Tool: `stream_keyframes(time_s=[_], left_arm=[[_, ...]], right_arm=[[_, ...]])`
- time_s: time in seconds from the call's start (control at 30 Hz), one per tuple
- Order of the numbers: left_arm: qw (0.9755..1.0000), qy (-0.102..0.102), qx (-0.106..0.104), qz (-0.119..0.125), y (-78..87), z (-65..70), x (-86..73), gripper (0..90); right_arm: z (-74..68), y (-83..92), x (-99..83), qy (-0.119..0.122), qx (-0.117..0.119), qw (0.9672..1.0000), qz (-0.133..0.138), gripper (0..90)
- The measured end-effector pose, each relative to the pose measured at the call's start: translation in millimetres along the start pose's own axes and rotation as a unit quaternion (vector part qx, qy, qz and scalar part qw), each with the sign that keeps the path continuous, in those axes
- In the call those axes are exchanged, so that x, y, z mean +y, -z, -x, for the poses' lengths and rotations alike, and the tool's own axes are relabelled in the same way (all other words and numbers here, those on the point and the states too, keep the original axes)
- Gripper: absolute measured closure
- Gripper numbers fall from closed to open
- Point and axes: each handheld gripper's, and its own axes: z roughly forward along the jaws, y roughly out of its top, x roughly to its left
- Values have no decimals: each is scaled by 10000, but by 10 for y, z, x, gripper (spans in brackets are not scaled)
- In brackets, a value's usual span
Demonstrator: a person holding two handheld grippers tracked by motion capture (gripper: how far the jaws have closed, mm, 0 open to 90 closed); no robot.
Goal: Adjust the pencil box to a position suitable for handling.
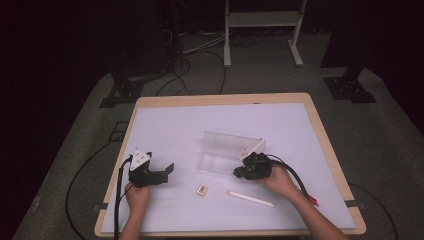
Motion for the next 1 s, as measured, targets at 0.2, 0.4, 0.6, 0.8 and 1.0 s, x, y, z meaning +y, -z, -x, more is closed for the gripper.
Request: stream_keyframes(time_s=[0.2, 0.4, 0.6, 0.8, 1.0], left_arm=[[10000, -4, -2, -2, 1, -1, 0, 0], [10000, -15, 10, -15, 1, 3, -1, 0], [10000, -21, 17, -26, -1, 8, -2, 0], [10000, -20, 18, -25, 0, 10, -4, 0], [10000, -24, 24, -28, -1, 12, -4, 0]], right_arm=[[38, 212, -96, -454, 46, 9981, 422, 583], [41, 392, -235, -595, -131, 9961, 637, 511], [2, 559, -405, -703, -290, 9945, 717, 455], [-37, 629, -487, -680, -418, 9940, 744, 423], [-71, 718, -592, -748, -498, 9919, 899, 413]])
